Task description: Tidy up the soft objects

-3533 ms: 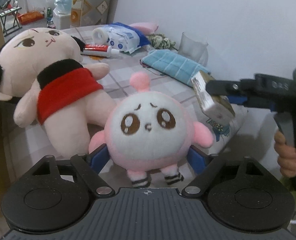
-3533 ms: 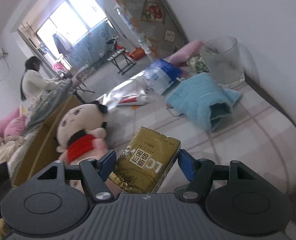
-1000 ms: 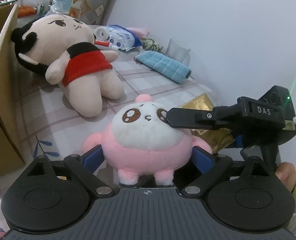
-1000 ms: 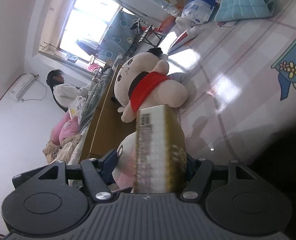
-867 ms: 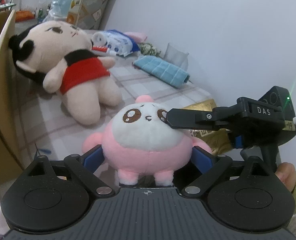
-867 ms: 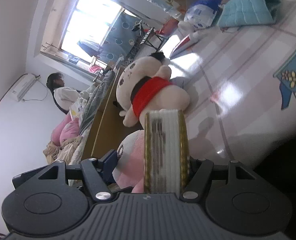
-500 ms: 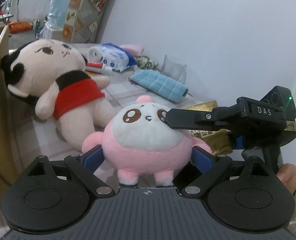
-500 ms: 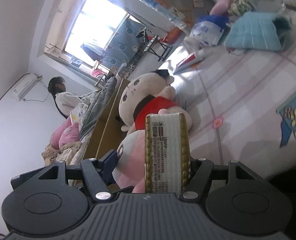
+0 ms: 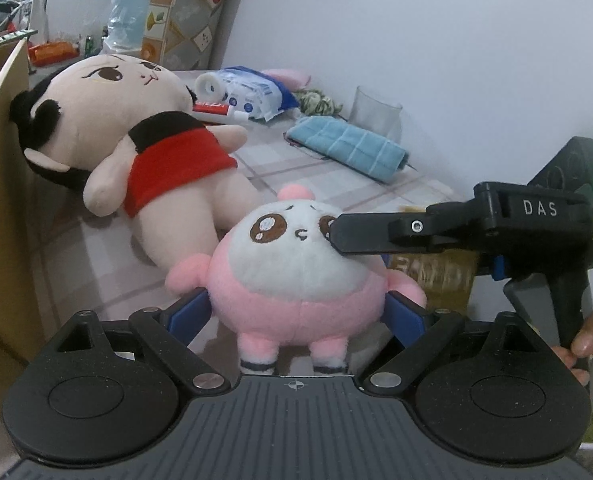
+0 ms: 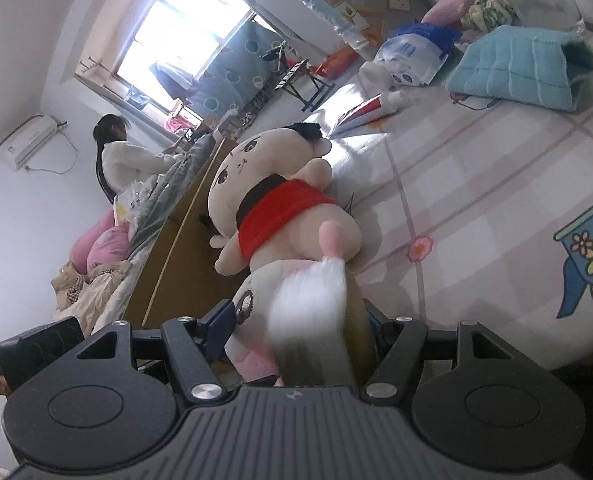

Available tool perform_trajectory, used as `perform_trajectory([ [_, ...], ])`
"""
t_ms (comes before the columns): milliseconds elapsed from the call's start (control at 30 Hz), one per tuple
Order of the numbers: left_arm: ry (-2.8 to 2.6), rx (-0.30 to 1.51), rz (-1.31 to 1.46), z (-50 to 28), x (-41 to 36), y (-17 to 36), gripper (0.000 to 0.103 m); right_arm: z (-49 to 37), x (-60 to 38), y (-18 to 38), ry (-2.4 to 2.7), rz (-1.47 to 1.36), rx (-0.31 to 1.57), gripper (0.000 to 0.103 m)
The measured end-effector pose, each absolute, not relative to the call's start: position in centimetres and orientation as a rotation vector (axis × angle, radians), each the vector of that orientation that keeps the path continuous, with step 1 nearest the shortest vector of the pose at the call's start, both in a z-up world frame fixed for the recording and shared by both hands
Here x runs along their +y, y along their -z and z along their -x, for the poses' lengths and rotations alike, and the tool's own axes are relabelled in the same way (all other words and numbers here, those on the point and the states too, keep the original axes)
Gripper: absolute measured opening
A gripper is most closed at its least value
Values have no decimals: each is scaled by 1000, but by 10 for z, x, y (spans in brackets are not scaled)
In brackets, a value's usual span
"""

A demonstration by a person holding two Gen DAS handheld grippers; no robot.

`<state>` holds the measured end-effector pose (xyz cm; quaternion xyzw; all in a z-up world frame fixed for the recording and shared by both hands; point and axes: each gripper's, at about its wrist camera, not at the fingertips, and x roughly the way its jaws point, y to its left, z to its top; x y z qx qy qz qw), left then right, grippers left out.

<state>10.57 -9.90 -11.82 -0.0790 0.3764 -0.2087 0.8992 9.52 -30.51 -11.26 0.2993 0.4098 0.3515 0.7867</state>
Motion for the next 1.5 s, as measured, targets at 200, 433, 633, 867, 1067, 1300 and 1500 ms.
perform_trajectory([
  [200,426,777,159,-102,-96,116,93,-96,-312,111,-725,-652,878,45],
  [433,428,798,171,-106,-96,119,95,-99,-316,113,-724,-664,875,45],
  [633,427,802,143,-108,-102,117,95,-95,-321,112,-713,-659,872,45],
  [867,408,811,147,-112,-101,117,96,-98,-312,119,-763,-685,895,45],
  [1067,415,829,145,-119,-103,120,100,-103,-313,126,-781,-751,920,45],
  [1300,425,833,110,-116,-103,118,100,-101,-339,120,-706,-829,862,49],
  [1500,414,838,57,-117,-110,120,102,-107,-330,121,-683,-781,856,63],
])
